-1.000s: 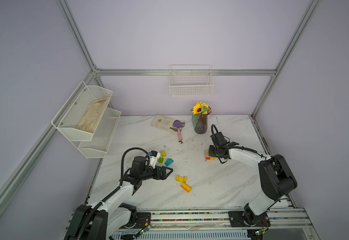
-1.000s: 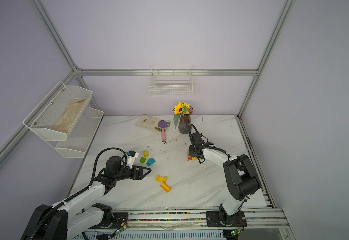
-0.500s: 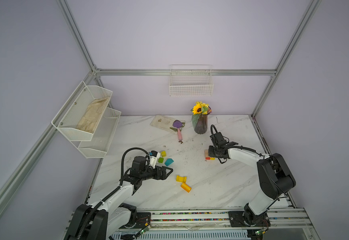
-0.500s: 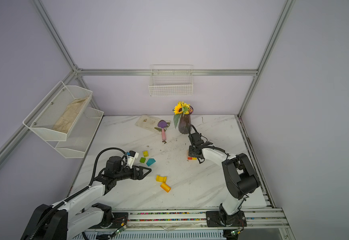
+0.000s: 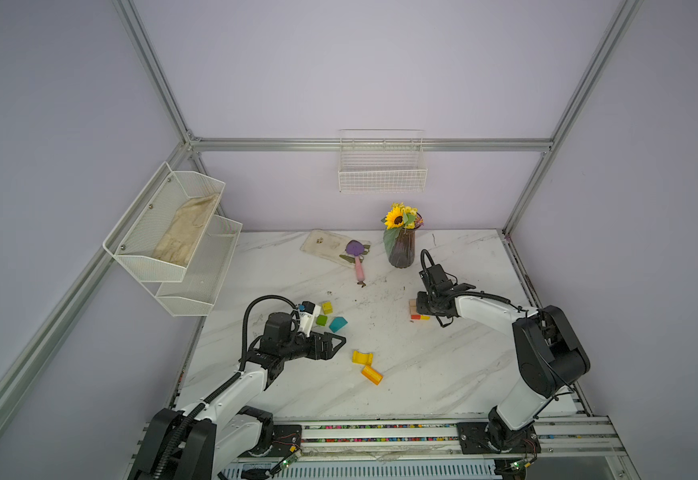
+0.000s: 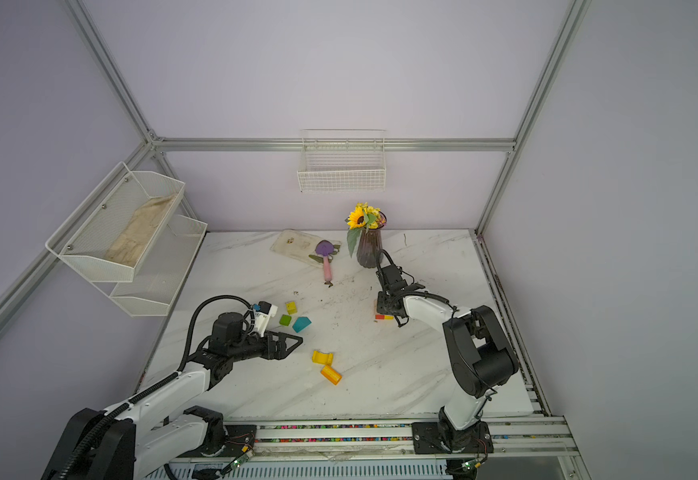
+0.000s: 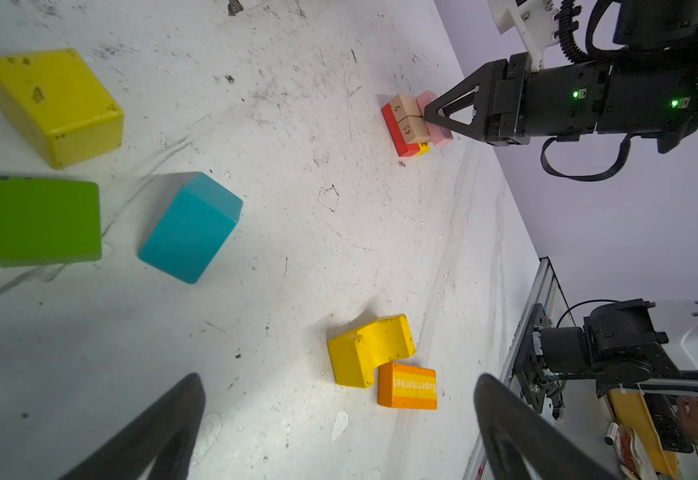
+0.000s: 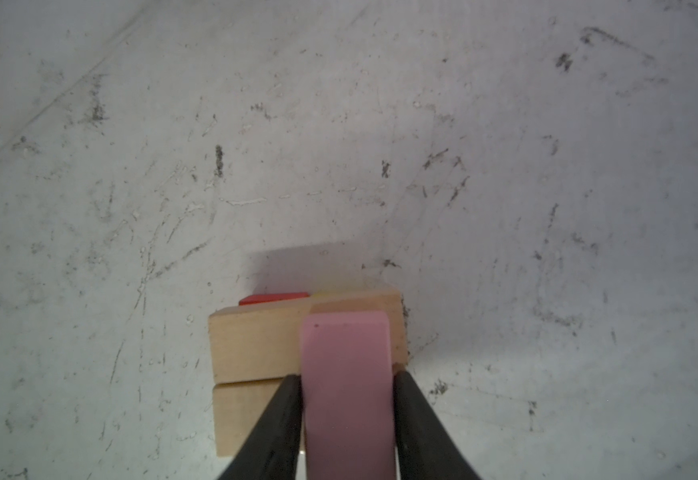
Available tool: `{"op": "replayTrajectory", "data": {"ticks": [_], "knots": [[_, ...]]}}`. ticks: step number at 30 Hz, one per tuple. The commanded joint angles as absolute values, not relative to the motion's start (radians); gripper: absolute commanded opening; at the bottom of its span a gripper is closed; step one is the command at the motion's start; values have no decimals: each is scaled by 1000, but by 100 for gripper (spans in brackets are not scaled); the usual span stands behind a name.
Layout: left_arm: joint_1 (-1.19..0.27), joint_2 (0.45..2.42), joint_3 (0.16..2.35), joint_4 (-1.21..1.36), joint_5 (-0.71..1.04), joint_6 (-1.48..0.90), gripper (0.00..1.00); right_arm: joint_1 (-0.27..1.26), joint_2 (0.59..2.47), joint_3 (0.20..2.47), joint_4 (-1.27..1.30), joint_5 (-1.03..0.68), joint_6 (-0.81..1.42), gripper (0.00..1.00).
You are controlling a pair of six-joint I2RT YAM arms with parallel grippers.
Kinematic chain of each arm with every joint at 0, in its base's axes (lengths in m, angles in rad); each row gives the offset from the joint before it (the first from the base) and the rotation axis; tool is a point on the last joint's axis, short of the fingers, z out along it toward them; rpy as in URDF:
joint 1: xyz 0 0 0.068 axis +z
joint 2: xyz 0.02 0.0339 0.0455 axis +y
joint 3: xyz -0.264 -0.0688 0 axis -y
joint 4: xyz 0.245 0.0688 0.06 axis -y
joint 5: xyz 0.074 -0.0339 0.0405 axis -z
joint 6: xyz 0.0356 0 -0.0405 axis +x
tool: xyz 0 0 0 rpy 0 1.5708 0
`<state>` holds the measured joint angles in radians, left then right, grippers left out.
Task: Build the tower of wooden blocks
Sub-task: 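Lower the pink block onto the top pale wood bar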
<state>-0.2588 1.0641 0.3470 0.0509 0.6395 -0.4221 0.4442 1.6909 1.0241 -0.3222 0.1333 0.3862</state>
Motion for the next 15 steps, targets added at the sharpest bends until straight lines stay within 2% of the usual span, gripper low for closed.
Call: {"op": "replayTrajectory", "data": {"ticks": [1, 11, 15], "knots": [[-267, 1063, 372, 79, 643, -392, 100, 451, 1699, 1052, -336, 138, 387, 35], [-268, 1067, 374, 80, 644, -391, 100, 456, 1713, 1061, -345, 143, 387, 33], [-268, 1066, 374, 80, 643, -392, 100, 457, 1713, 1060, -350, 145, 387, 37]]}}
